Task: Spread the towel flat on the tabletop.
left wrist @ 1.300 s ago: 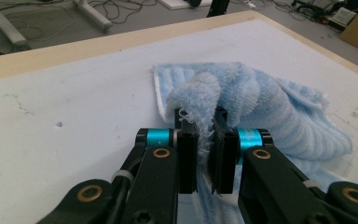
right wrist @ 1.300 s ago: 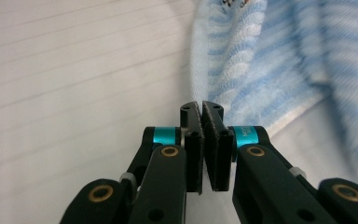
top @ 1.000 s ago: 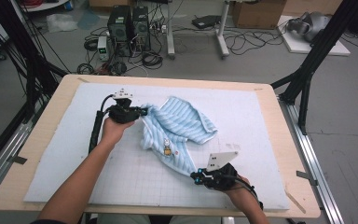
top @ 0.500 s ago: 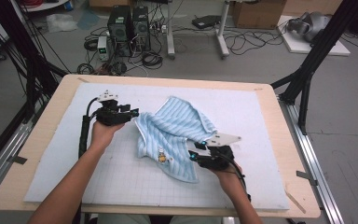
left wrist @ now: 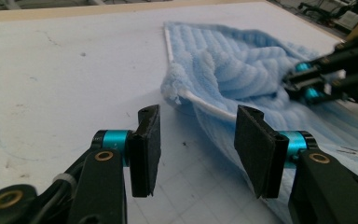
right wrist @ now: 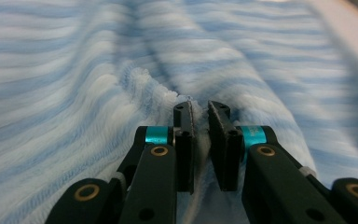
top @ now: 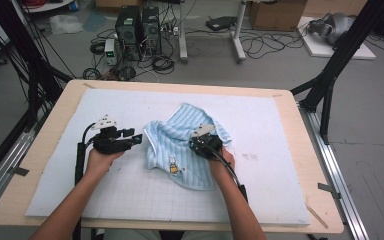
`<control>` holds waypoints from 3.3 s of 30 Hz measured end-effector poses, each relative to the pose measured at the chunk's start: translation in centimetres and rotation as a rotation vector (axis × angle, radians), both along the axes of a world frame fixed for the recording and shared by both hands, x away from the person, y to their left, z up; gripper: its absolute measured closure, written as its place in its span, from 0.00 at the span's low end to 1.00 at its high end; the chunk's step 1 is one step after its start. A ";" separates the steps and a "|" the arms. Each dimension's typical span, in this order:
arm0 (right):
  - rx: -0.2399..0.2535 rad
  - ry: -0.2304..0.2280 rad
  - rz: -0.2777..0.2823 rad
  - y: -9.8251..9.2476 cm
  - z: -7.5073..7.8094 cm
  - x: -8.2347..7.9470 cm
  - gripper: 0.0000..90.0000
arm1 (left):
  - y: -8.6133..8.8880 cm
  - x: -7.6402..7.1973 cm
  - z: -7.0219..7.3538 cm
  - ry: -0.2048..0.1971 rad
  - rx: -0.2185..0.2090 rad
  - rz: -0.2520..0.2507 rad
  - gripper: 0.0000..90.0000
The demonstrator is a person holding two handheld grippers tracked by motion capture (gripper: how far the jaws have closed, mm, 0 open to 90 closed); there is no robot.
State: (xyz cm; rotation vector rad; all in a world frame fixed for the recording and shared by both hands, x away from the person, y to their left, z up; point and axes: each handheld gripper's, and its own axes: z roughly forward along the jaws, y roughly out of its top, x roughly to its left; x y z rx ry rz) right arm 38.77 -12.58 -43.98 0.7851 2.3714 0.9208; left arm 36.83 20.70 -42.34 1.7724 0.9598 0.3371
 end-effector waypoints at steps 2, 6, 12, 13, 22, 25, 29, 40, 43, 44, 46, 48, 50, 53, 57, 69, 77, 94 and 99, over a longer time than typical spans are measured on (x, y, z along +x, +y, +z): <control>0.000 -0.034 -0.073 -0.5 0.4 0.9 0.91 | 0.0 -0.4 -0.1 -0.010 -0.009 -0.013 0.58; -0.011 -0.079 -0.199 -1.6 1.0 2.3 0.91 | -0.1 -0.8 -0.1 -0.012 -0.013 -0.043 0.59; -0.020 -0.074 -0.444 -5.0 0.3 3.8 0.84 | -1.1 -1.3 -0.7 -0.012 0.005 -0.110 0.60; -0.002 -0.075 -0.445 -5.2 0.4 3.7 0.80 | -1.1 -1.3 -0.7 -0.012 0.005 -0.110 0.60; 0.131 -0.082 -0.350 -6.6 1.8 1.0 0.58 | -3.1 -1.8 -0.9 -0.032 0.046 -0.209 0.58; 0.154 -0.082 -0.295 -7.6 2.1 -1.2 0.54 | -4.1 -1.8 -0.9 -0.029 0.042 -0.239 0.57; 0.167 -0.083 -0.277 -8.8 1.8 -3.4 0.54 | -6.9 -1.5 -1.0 -0.020 0.107 -0.276 0.57; 0.229 0.017 -0.138 -9.4 0.7 -6.3 0.55 | -7.0 -0.5 -1.7 0.063 0.153 -0.201 0.95; 0.221 0.056 -0.073 -8.8 0.2 -6.7 0.56 | -6.1 -1.1 -1.3 0.071 0.110 -0.187 0.95; 0.213 0.071 -0.053 -8.4 0.0 -6.9 0.56 | -5.9 -1.3 -1.2 0.075 0.116 -0.189 0.95; 0.204 0.109 -0.016 -7.8 -0.5 -7.4 0.56 | -5.4 -1.9 -1.2 0.094 0.100 -0.190 0.95; 0.182 0.152 0.001 -7.3 -0.9 -7.8 0.56 | -4.8 -2.6 -1.3 0.111 0.081 -0.196 0.95; 0.206 0.169 -0.004 -7.5 -1.0 -8.4 0.61 | -3.9 -3.7 -1.6 0.146 0.048 -0.203 0.95; 0.202 0.176 -0.013 -7.8 -0.9 -9.1 0.86 | -3.4 -4.4 -1.7 0.167 0.021 -0.214 0.95; 0.194 0.206 0.019 -8.2 -0.7 -10.0 0.92 | -2.9 -6.2 -1.7 0.187 -0.002 -0.255 0.95; 0.136 0.212 0.131 -9.9 0.3 -15.1 0.92 | -1.8 -7.2 -0.6 0.123 -0.020 -0.194 0.67; 0.191 0.205 0.154 -12.8 0.9 -18.3 0.77 | -2.2 -3.8 -0.1 0.099 -0.023 -0.109 0.57; 0.281 0.185 0.005 -5.3 0.0 -7.0 0.48 | -5.3 1.5 -0.4 0.087 -0.015 -0.013 0.56; 0.162 0.191 0.099 -3.3 -0.6 -6.9 0.84 | -5.0 1.6 -0.3 0.088 -0.015 0.002 0.55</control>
